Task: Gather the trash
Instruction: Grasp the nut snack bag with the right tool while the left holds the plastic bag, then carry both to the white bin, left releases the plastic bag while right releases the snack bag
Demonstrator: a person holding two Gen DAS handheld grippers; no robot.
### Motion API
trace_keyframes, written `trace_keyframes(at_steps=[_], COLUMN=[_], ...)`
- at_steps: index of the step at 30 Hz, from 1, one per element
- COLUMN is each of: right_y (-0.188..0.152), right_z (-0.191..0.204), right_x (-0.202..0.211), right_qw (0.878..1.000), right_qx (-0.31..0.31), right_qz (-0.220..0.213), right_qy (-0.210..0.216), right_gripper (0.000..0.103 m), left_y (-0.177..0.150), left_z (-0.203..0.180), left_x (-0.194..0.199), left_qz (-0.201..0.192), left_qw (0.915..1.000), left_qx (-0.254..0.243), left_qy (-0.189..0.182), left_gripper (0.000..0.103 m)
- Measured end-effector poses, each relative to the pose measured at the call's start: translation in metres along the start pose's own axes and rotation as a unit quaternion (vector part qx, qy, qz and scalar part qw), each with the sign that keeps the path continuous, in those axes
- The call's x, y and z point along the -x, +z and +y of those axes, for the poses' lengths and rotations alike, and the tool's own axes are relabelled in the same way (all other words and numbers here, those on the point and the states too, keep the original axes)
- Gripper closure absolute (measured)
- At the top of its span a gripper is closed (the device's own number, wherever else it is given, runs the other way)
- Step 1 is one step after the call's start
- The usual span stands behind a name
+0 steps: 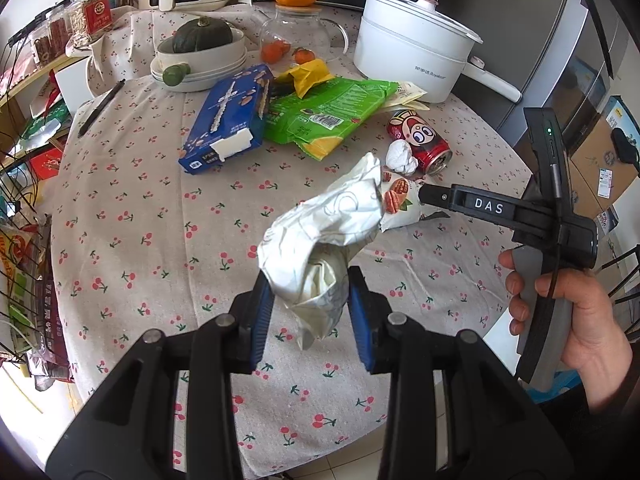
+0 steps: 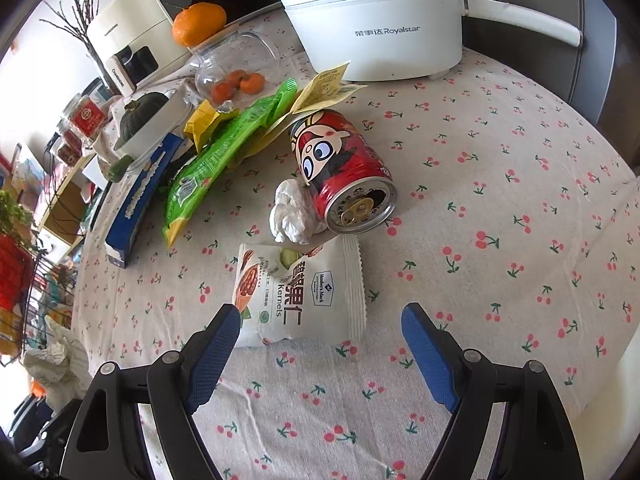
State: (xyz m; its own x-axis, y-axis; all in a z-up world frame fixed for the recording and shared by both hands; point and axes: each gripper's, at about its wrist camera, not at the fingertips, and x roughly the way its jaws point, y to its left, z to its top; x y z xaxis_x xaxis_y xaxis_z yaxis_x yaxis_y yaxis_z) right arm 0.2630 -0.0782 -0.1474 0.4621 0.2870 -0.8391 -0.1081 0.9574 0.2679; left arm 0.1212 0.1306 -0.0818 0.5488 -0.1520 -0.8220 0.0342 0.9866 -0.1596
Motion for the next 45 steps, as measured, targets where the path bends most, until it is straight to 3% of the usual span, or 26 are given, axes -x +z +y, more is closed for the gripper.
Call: trace_keyframes(at_steps=[3, 5, 7, 9, 14, 27, 35, 45], right_y=[0.002, 0.001, 0.000, -0.002, -0.001, -0.007, -0.019, -0.053], right_z=[-0.003, -0.004, -0.004, -0.005, -0.005, -0.012, -0.079, -0.176], right_x=[-0.005, -0.007, -0.011, -0.012, -0.002, 0.072, 0.129, 0.191], right_qw=[1.000, 1.000, 1.000, 1.000, 0.998, 0.997, 0.999, 0.997], right_qx=[-0.014, -0.017, -0.015, -0.012, -0.014, 0.034, 0.007, -0.059], right_qz=[-0.015, -0.016, -0.009, -0.001, -0.001, -0.022, -0.031, -0.043], right_qy=[0.009, 0.012, 0.016, 0.022, 0.057, 0.070, 0.029, -0.019], right_gripper=[0.022, 0.033, 0.053, 0.066, 0.087, 0.090, 0.090, 0.090], left_y=[0.001, 0.002, 0.003, 0.003, 0.002, 0.004, 0.004, 0.001], left_z=[0.001, 0.001, 0.001, 0.001, 0.001, -0.025, -0.072, -0.170], left_x=[-0.001, -0.002, -0.002, -0.002, 0.000, 0.006, 0.004, -0.005], left_qz=[0.001, 0.002, 0.002, 0.002, 0.000, -0.005, 0.001, 0.016], left_qw=[1.0000, 1.0000, 1.0000, 1.0000, 1.0000, 0.9995, 0.9969, 0.9860], left_qx=[0.001, 0.002, 0.002, 0.002, 0.002, -0.019, -0.054, -0.116], left_qy=[0.000, -0.001, -0.001, -0.002, -0.003, -0.025, -0.058, -0.119], left_gripper=[0.065, 0.065, 0.065, 0.065, 0.065, 0.065, 0.065, 0.065])
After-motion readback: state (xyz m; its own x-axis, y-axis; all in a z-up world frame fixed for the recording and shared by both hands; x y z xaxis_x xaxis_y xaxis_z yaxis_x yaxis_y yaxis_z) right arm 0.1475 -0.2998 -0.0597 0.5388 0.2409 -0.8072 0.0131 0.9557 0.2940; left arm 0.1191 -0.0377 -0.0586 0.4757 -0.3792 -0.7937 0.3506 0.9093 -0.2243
